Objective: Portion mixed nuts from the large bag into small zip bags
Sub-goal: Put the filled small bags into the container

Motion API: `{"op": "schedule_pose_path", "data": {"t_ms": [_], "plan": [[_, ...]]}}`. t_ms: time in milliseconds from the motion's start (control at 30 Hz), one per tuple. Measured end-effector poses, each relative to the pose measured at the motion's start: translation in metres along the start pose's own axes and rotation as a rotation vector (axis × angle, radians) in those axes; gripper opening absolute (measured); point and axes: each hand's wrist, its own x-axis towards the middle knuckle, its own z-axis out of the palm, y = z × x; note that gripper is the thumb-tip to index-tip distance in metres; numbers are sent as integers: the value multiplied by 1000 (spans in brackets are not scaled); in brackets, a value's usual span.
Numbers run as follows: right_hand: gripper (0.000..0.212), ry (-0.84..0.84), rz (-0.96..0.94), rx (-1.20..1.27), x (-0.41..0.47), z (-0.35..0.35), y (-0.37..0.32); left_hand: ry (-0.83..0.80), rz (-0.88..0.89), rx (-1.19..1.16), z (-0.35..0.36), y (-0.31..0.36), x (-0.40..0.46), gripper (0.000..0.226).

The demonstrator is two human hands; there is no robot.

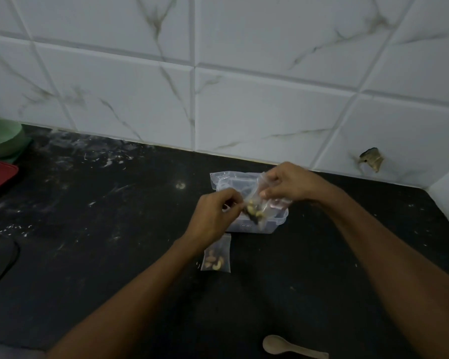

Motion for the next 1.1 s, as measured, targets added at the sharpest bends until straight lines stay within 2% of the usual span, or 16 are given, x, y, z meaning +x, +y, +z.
{"op": "schedule_pose_path", "data": {"t_ms": [100, 200, 233, 300, 433, 567, 733, 867, 1100], "plan": [[20, 110, 58, -67, 23, -15, 17, 160, -153, 11, 9, -11, 14, 6], [15, 165, 109, -213, 38, -19, 32, 277, -375, 49, 13, -29, 19, 4], [14, 145, 125, -243, 41, -17, 35, 271, -453, 16, 14, -34, 19, 4], [25, 81, 140, -288, 50, -9, 44, 227, -586, -94, 16, -40, 18, 10], [30, -32, 141, -349, 65, 9, 59, 174, -731, -296, 20, -49, 14, 15], [20, -118, 159, -457, 75, 28, 71, 162, -745, -341, 23, -52, 12, 22], [9, -111, 193, -563, 85, 37, 75, 140, -742, -346, 21, -54, 13, 25], [15, -80, 182, -707, 83, 49, 78, 124, -727, -334, 21, -56, 13, 26], [21, -42, 147, -773, 82, 56, 86, 123, -727, -307, 18, -56, 13, 22]]}}
